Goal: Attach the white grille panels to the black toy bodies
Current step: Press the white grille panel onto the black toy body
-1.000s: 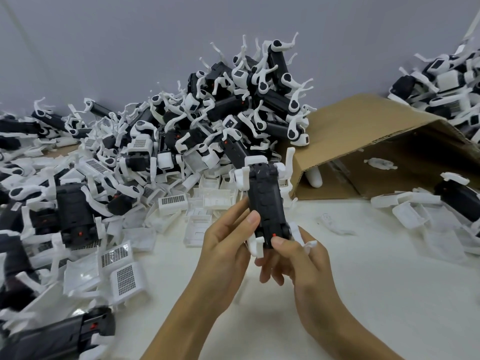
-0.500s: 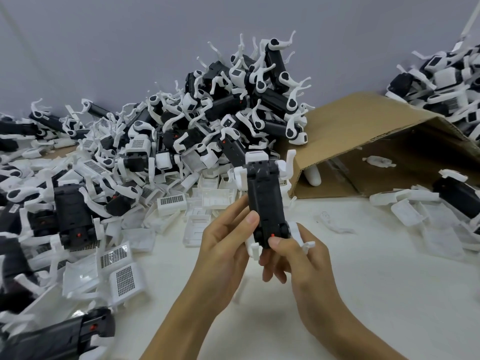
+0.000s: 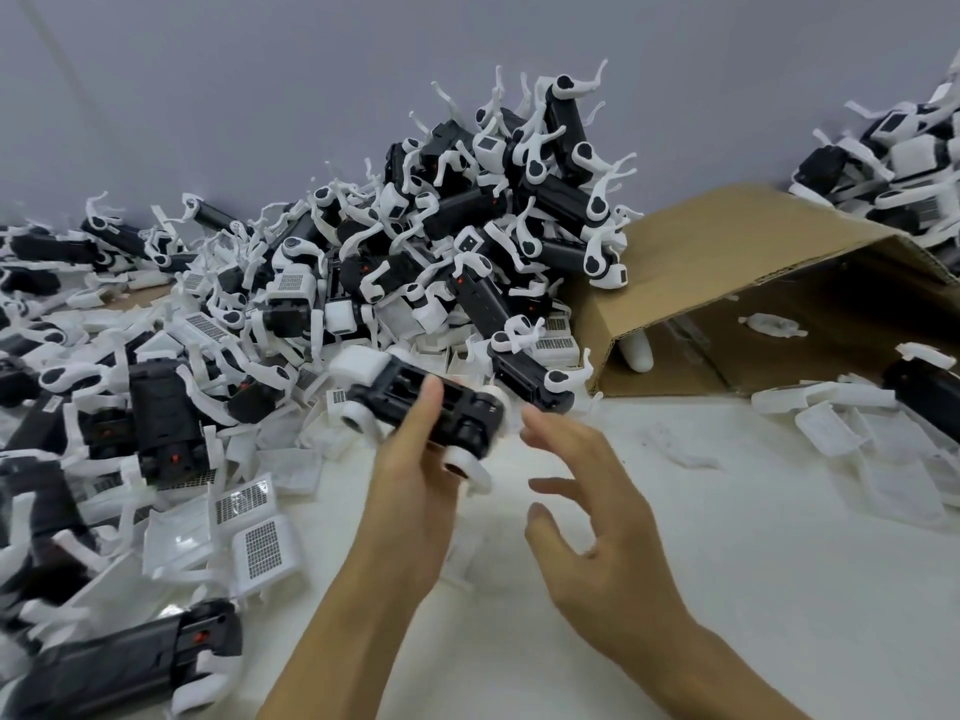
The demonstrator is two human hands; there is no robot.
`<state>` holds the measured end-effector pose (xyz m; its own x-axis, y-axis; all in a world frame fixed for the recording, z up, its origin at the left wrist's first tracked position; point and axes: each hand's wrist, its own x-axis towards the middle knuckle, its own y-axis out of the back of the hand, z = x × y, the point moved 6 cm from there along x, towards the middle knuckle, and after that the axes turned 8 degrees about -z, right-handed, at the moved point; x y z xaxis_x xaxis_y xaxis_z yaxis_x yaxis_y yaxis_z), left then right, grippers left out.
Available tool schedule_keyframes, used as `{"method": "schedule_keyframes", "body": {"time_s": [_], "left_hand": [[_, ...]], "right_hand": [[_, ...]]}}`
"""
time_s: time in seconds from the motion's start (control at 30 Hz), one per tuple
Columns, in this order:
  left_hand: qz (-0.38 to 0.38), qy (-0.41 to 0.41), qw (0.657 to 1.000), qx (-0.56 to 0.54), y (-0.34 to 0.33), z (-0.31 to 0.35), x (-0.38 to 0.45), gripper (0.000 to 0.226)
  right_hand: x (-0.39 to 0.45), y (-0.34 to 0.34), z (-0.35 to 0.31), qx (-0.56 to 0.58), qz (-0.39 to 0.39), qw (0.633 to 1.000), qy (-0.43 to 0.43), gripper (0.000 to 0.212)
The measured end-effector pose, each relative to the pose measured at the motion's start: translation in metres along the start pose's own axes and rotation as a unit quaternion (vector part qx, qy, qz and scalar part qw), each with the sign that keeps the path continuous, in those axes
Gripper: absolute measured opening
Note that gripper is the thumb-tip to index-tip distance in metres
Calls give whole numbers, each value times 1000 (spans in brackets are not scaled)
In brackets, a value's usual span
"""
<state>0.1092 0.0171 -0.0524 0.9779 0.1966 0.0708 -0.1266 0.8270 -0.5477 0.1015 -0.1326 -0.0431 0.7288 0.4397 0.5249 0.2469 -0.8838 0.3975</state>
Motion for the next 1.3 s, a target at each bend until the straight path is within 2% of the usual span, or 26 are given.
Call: {"method": "schedule_keyframes", "body": {"time_s": [0.03,0.1,0.17,0.2,0.27,0.33,0.37,0.43,0.5,0.6,0.7,0.77,0.83,0.9,1.0,1.1,1.2,1.3], "left_hand": [[26,-22,999,-10,6,8,1,40],[71,-58,995,-36,19,22,3,47],[110,-73,990,-59,32,29,2,43],[126,-75,987,-69,37,31,2,36],[150,-74,982,-90,43,31,2,29],[157,-71,980,-103,46,30,2,34],[157,-72,980,-95,45,29,2,37],[147,-86,985,24,45,32,3,28],[118,-90,976,157,36,33,3,15],[17,-82,956,282,18,22,-1,41],[-148,-33,928,341,-6,-6,-8,50],[-202,8,917,343,-13,-21,-11,46],[-185,51,931,311,-11,-24,-9,39],[-167,47,941,292,-10,-20,-7,38],[-115,-2,963,242,-9,-8,-6,28],[-85,-16,974,210,-8,-1,-5,24],[-84,-17,976,202,-8,2,-5,27],[-112,-12,971,209,-13,-3,-7,26]], "right_hand": [[-1,-6,5,7,-36,999,-34,65],[-6,-26,15,-51,-174,979,-88,59],[-15,-44,22,-156,-299,937,-90,62],[-18,-48,25,-183,-320,925,-88,59],[-13,-43,22,-184,-272,940,-93,38],[-6,-26,19,-79,-167,971,-150,29],[-4,-17,23,14,-115,974,-192,31],[-1,-7,31,163,-66,952,-249,44],[1,0,34,207,-47,939,-271,59],[3,7,35,184,-25,940,-286,56],[4,8,32,190,-14,948,-253,33],[4,10,31,197,1,953,-229,27],[3,13,30,209,42,951,-223,31],[3,16,31,227,69,946,-220,35],[6,16,26,208,36,959,-190,34],[6,11,20,164,10,973,-164,39],[3,19,23,167,97,967,-165,52],[3,32,25,166,154,962,-151,44]]}}
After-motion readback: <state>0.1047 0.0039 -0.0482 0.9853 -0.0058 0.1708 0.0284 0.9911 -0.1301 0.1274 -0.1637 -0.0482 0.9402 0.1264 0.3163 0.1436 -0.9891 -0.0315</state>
